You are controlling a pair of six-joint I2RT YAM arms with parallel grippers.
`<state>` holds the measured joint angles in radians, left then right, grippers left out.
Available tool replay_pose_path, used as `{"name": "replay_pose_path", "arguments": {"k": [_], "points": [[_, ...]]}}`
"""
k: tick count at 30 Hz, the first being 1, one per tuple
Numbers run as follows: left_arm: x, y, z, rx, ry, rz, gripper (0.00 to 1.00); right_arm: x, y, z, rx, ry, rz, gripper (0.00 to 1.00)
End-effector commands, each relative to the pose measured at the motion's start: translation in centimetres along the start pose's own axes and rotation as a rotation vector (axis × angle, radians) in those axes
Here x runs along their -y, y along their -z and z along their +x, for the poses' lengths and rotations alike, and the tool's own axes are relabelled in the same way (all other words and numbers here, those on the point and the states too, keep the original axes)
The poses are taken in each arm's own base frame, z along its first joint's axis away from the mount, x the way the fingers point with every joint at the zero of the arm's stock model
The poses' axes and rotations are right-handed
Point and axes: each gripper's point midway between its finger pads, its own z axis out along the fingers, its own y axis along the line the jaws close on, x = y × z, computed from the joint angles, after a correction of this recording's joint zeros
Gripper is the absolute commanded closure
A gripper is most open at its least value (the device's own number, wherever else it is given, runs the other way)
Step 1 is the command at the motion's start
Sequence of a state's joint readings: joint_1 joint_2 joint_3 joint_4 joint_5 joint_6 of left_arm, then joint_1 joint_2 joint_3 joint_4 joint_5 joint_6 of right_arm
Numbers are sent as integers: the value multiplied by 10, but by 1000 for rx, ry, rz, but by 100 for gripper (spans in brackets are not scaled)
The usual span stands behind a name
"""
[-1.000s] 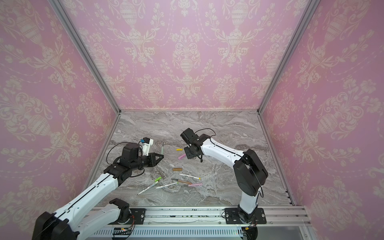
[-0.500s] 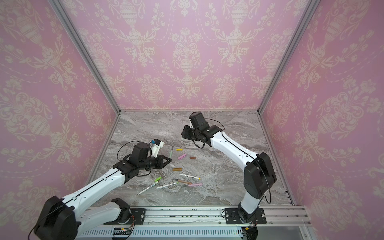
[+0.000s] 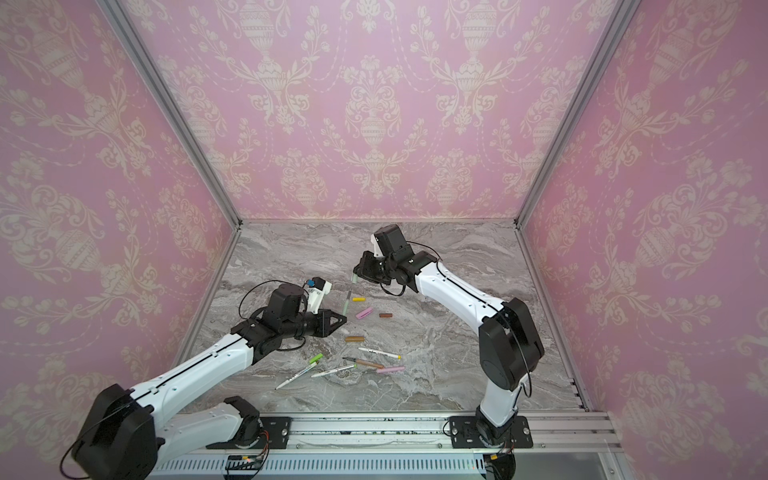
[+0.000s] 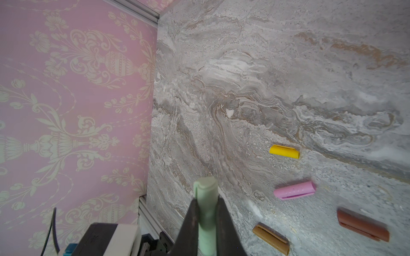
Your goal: Insert the pens into the pen caps
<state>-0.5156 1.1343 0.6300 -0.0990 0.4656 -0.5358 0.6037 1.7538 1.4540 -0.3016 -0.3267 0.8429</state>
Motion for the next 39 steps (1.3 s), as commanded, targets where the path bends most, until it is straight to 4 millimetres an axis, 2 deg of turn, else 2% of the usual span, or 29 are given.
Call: {"name": "replay_pose_path", "arguments": {"k": [1,25,39], "points": [[17,3,-13,29,-40,43,100,-10,-4,-3,-2,-5,-30,100],[16,-1,-15,30,-37,34,100,-21,-6,-7,-1,-9,-74,100],[16,-2,-14,25,-41,32,100,-18,0,-15,42,-24,-62,100]]}}
